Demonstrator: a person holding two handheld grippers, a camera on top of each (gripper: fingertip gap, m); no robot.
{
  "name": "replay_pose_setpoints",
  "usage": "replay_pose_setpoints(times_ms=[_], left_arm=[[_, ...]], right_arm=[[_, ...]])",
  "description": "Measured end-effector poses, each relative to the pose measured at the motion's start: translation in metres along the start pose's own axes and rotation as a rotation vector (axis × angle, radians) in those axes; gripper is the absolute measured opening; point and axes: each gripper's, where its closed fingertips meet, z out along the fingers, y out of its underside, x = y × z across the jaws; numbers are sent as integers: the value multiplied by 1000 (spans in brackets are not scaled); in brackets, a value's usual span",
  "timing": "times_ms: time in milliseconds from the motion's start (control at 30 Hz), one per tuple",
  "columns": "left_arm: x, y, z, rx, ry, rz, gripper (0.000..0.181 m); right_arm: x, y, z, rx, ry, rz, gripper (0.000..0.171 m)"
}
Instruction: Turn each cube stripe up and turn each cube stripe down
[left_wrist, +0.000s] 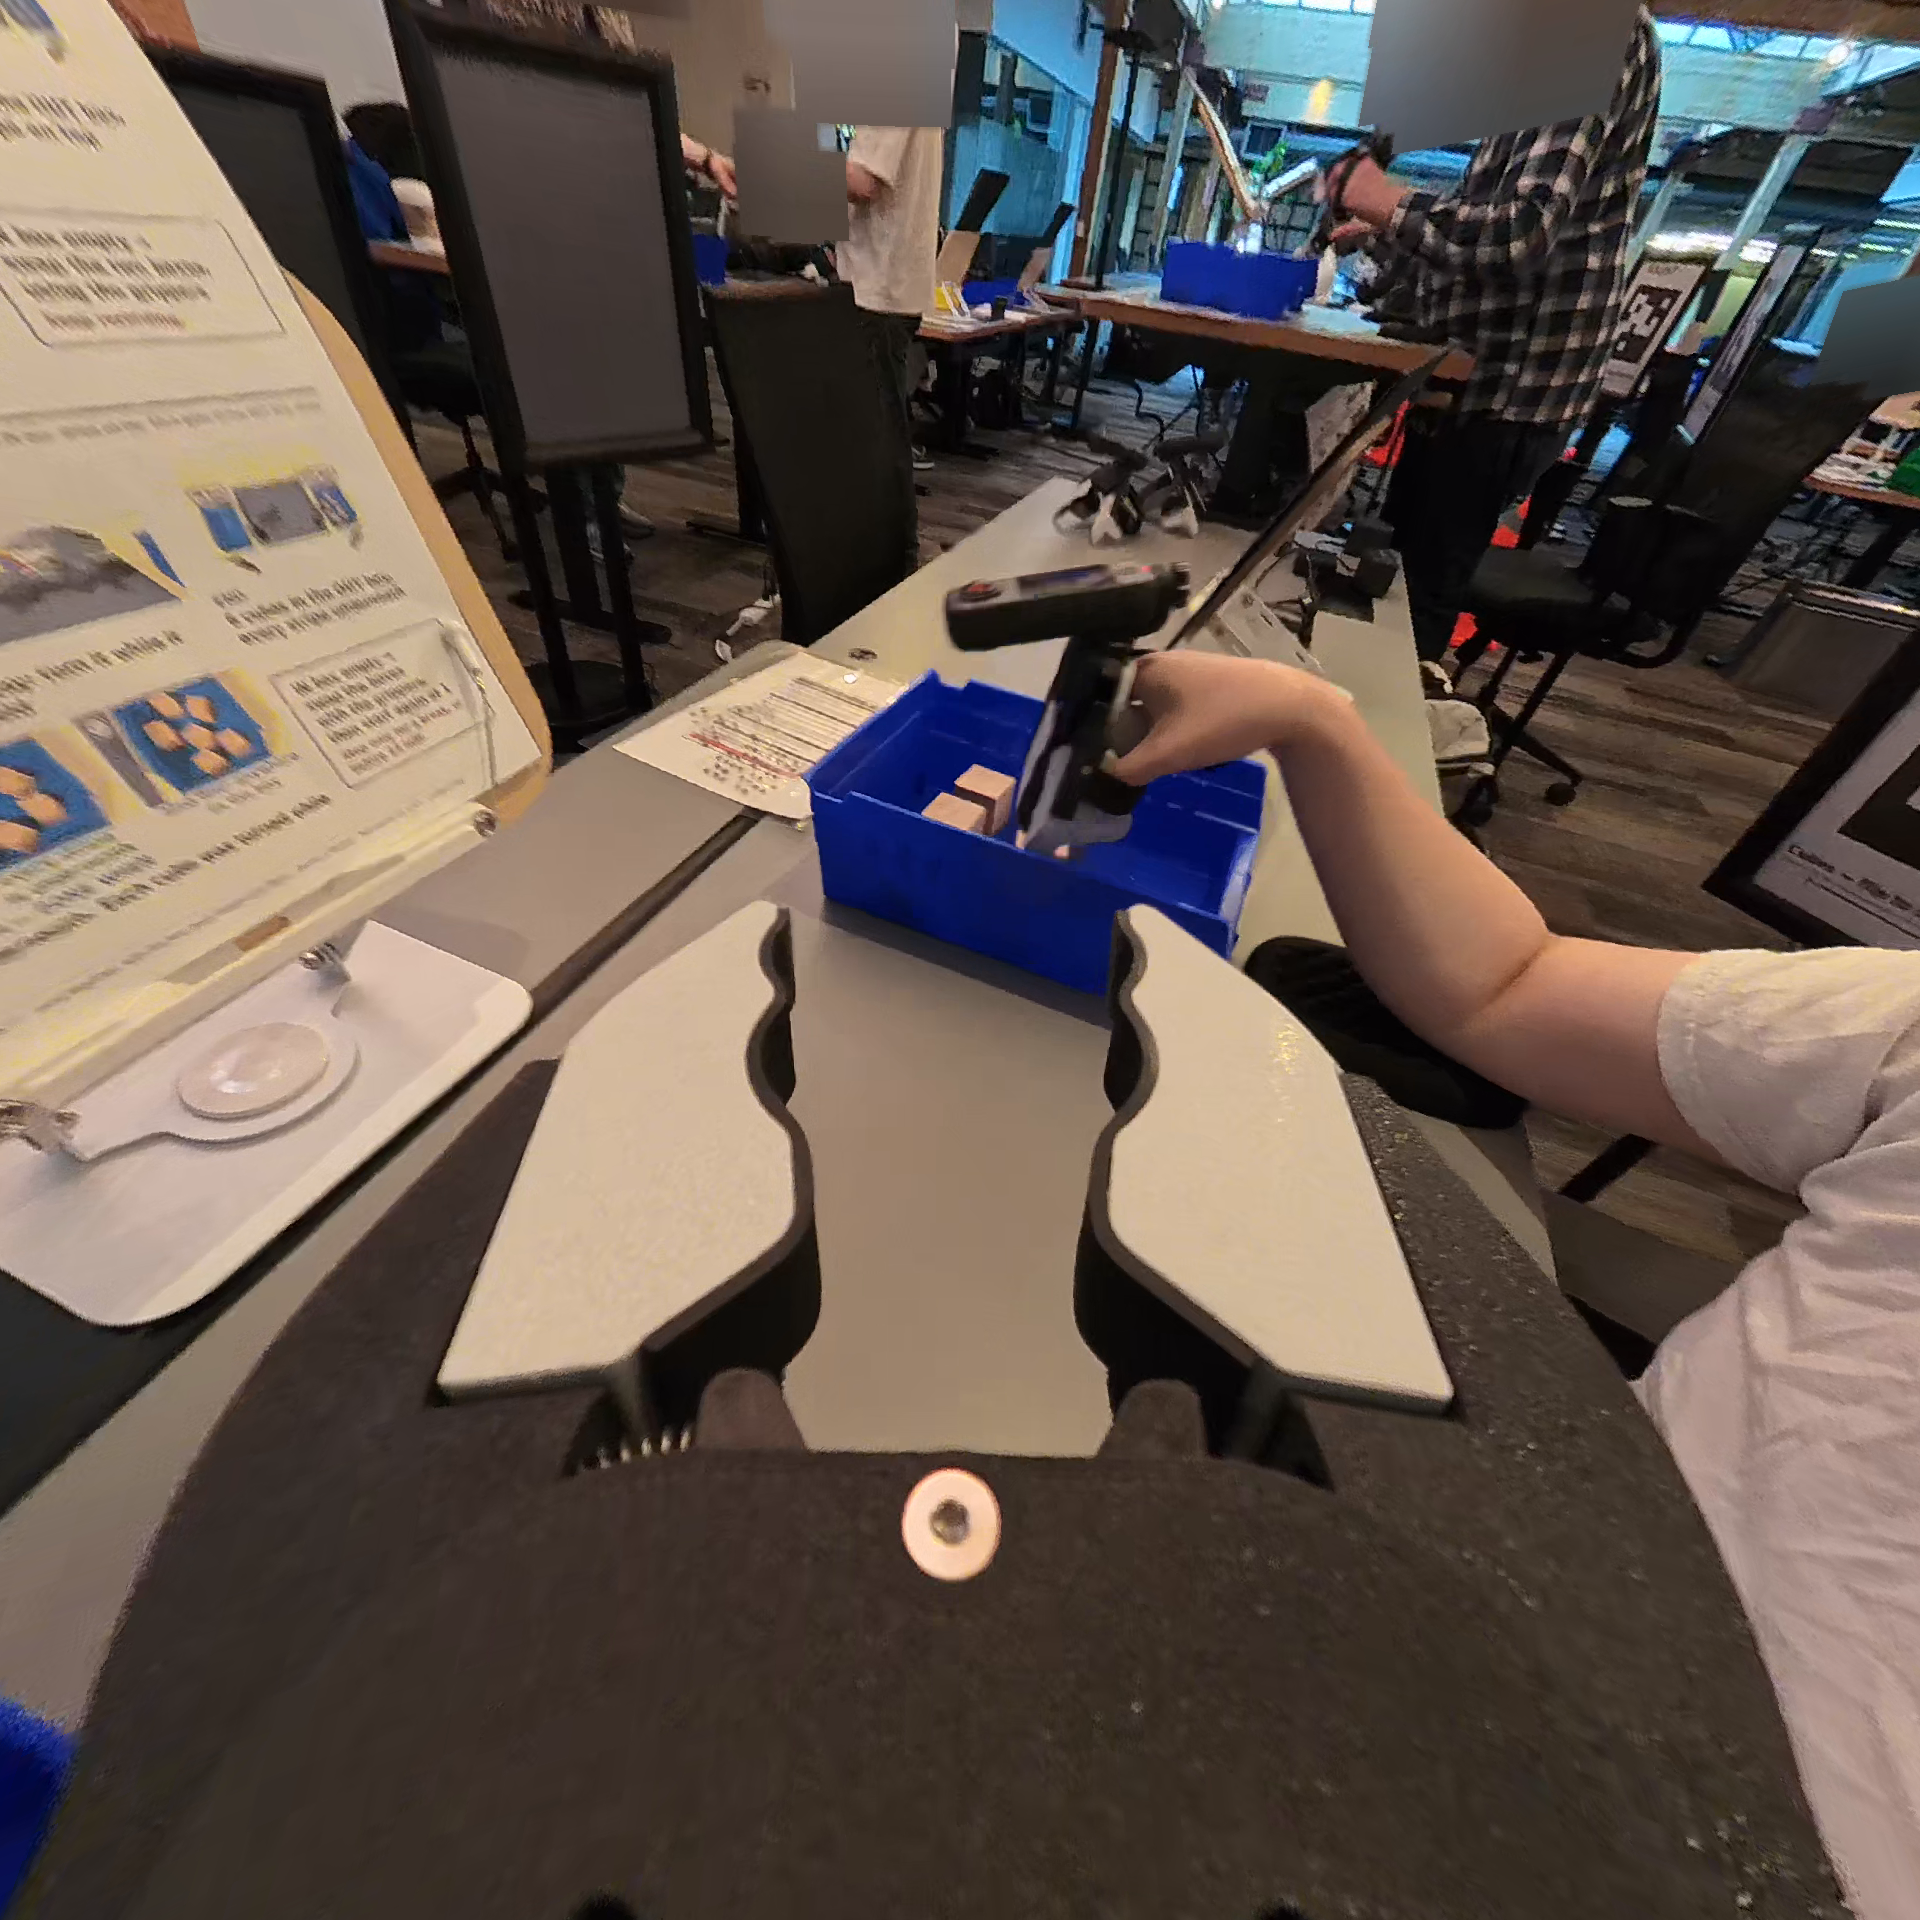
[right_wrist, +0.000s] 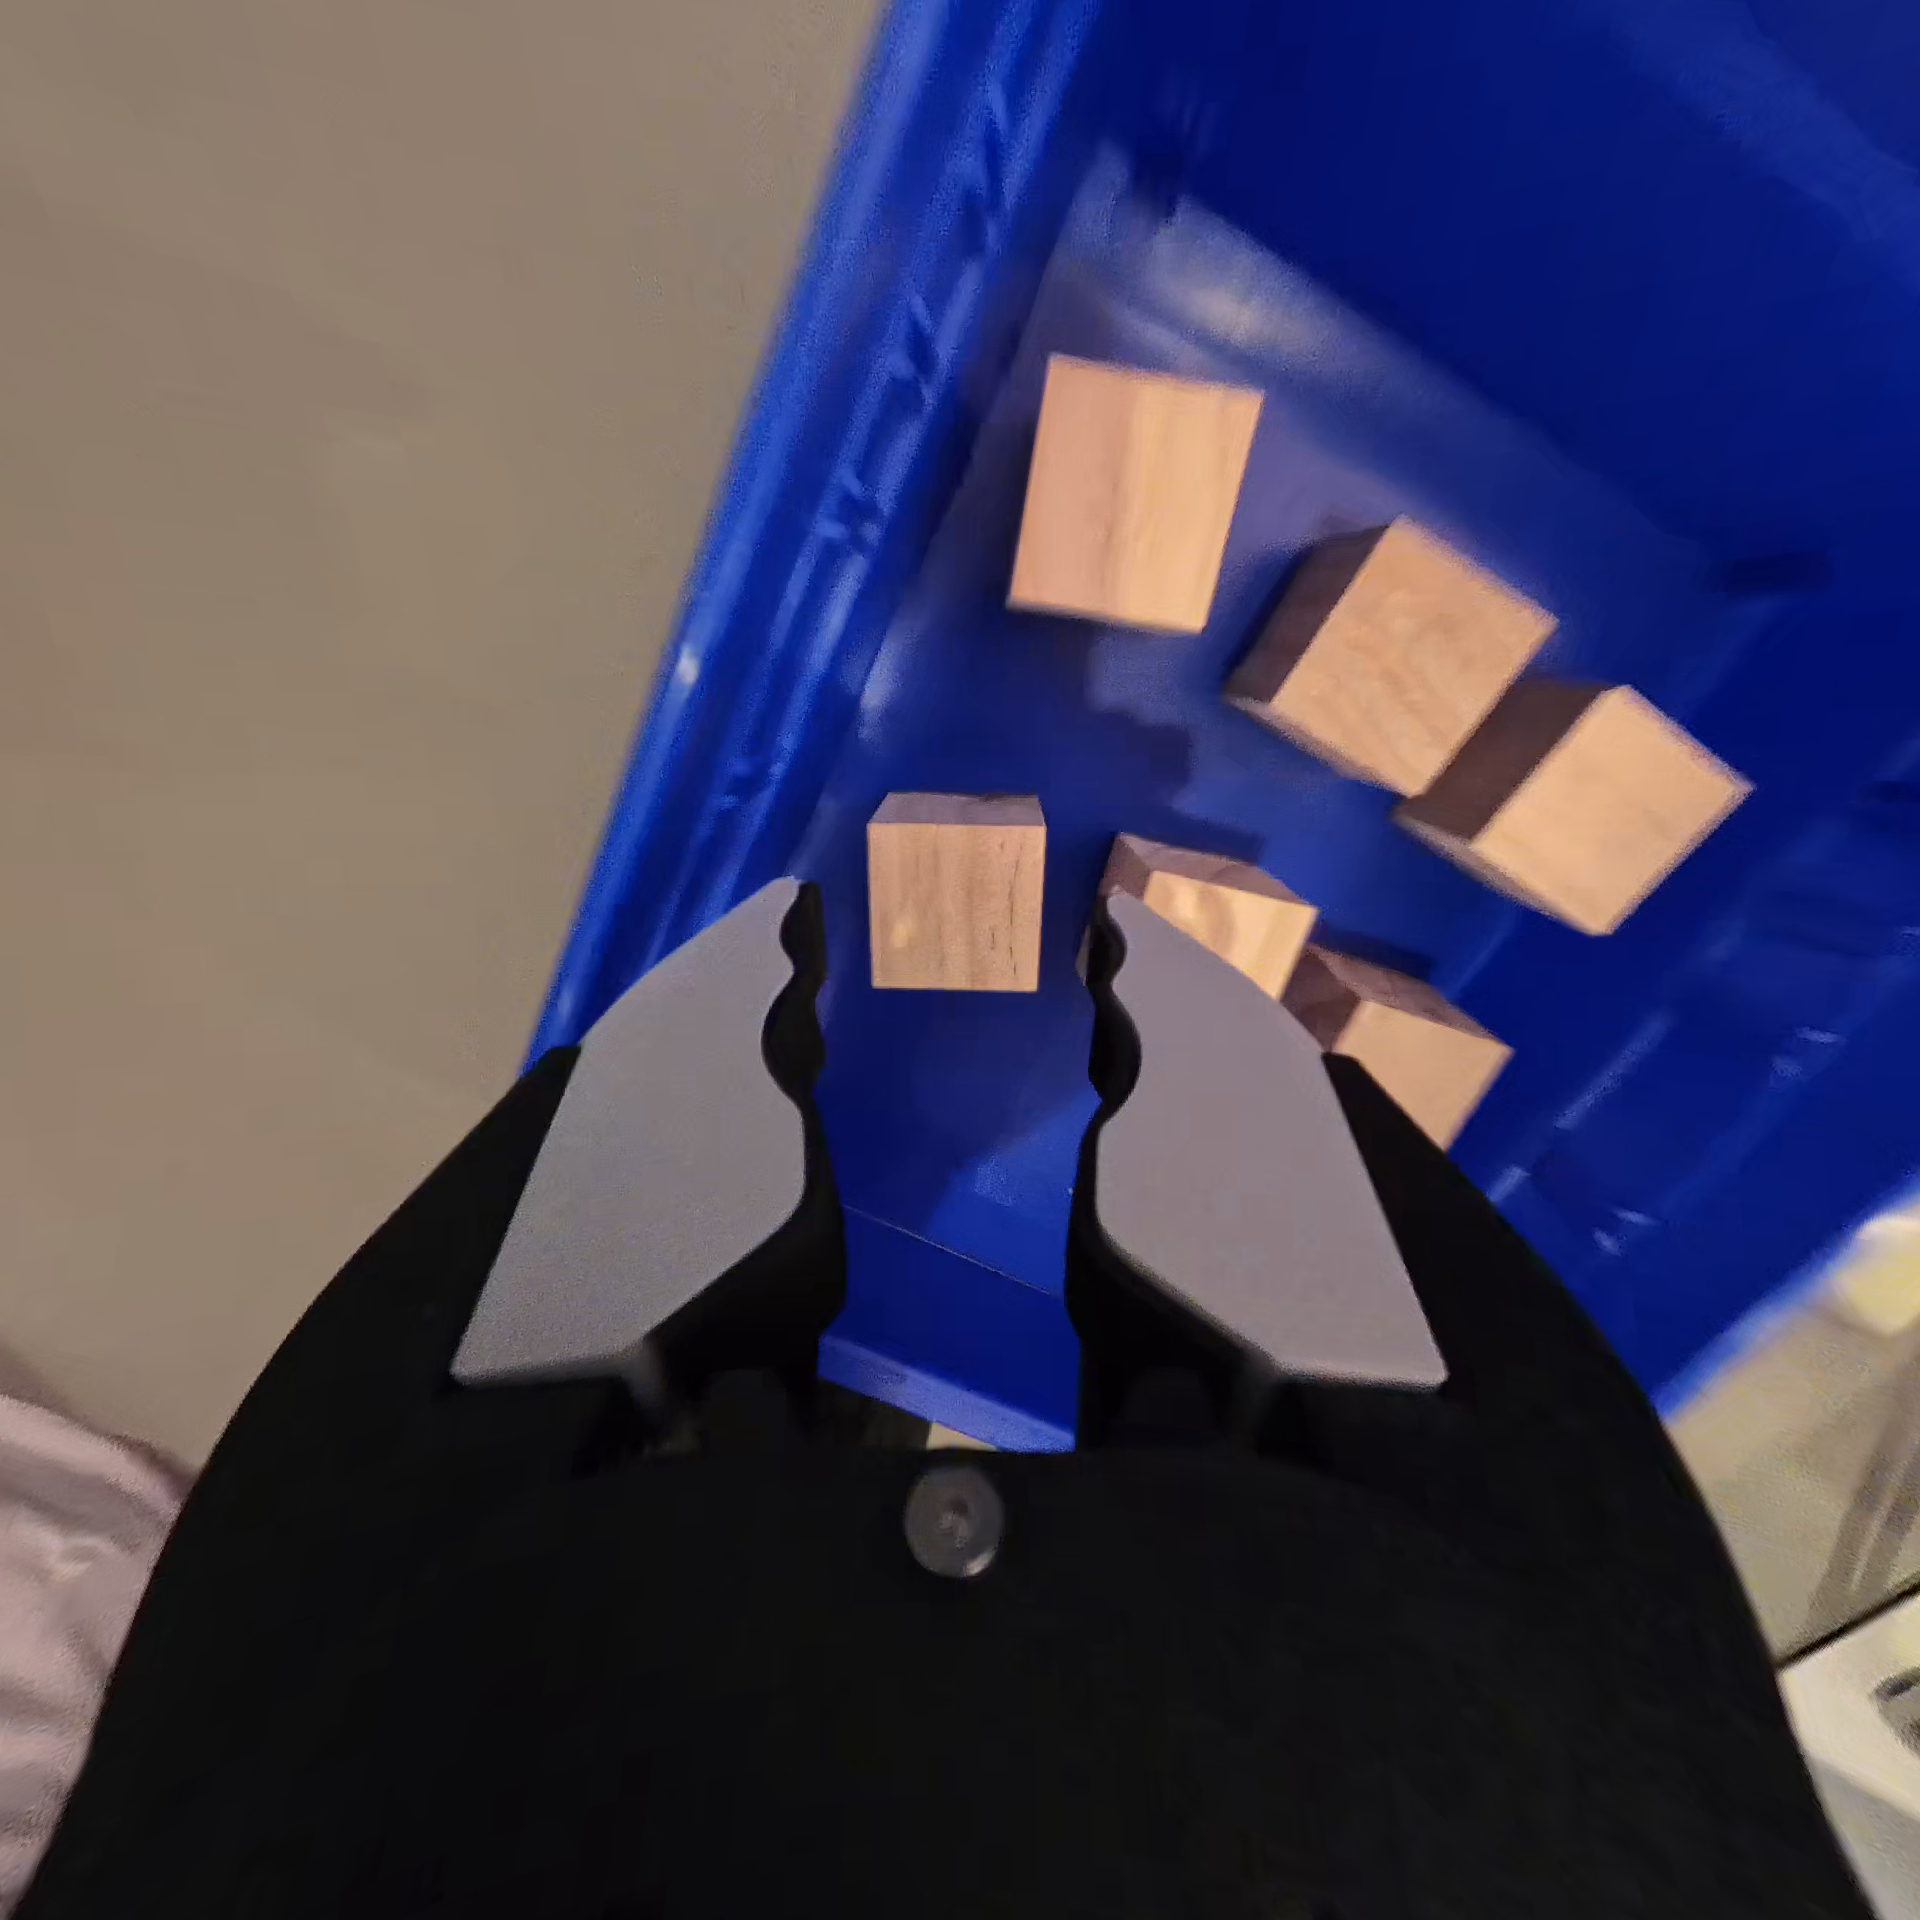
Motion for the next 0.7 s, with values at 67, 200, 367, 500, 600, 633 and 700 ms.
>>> replay_pose_setpoints(times_ms=[67,200,367,500,600,633,700], left_arm=[[-2,-11,-15,36,-35,29,59],[-21,-28,-55,99,-183,74,62],[-75,-9,-114,-22,-502,136,46],[-148,43,-209,-413,-1068,145,51],[-175,67,-261,-495,-1266,42,48],[-181,82,-275,-543,-1306,-40,48],[-189,112,-292,-652,-1334,-193,55]], right_arm=[[-6,-13,-42,188,14,-59,49],[18,-24,-126,588,164,-128,58],[110,0,-131,708,391,-42,70],[151,39,-74,416,346,135,70],[148,47,-53,334,260,216,65],[148,50,-47,299,252,236,64],[147,56,-36,243,229,275,60]])
